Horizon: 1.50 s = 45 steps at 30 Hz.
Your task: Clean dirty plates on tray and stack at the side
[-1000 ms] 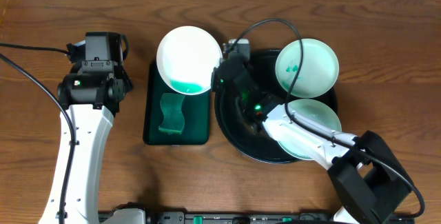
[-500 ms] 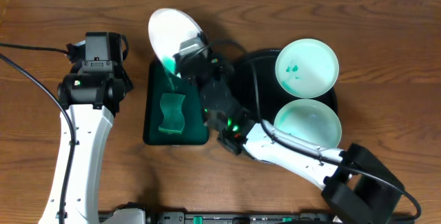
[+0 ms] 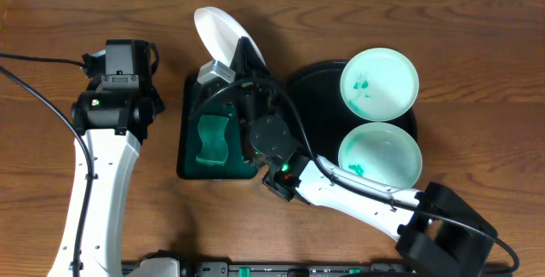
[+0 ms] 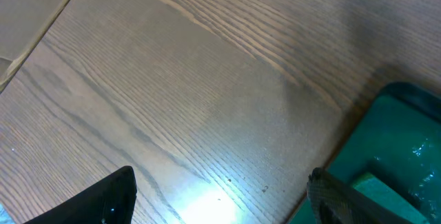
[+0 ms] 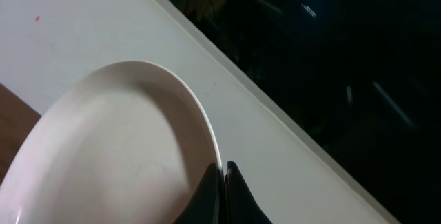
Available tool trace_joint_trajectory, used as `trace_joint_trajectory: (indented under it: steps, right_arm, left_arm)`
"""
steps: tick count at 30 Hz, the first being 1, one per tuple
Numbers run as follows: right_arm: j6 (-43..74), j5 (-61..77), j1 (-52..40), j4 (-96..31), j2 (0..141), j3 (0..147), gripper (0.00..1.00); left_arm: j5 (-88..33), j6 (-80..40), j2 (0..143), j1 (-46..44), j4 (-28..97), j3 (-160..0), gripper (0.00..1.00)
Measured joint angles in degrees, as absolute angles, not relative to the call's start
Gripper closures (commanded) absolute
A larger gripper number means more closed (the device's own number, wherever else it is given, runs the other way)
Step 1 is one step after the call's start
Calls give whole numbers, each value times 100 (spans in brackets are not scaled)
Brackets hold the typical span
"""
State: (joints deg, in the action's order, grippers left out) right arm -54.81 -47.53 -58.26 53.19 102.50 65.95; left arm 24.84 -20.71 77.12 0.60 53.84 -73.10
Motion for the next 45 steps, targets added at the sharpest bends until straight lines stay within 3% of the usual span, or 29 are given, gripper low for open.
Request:
trace_joint_trajectory:
  steps: [29,37,45]
  right_arm:
    - [-6639,-4066,-5953,5201,10250,6595,99]
    - [-6392,-4217,-6007,4834,10250,6595,99]
    - [-4965,-4786,-5878,4591,10250,6595,99]
  left_arm:
    - [2484,-2071,7712,60,5384,-7310,20]
    - [2484,-2071,7712,60,5384,-7310,20]
    - [2484,-2071,7712,60,5384,-7310,20]
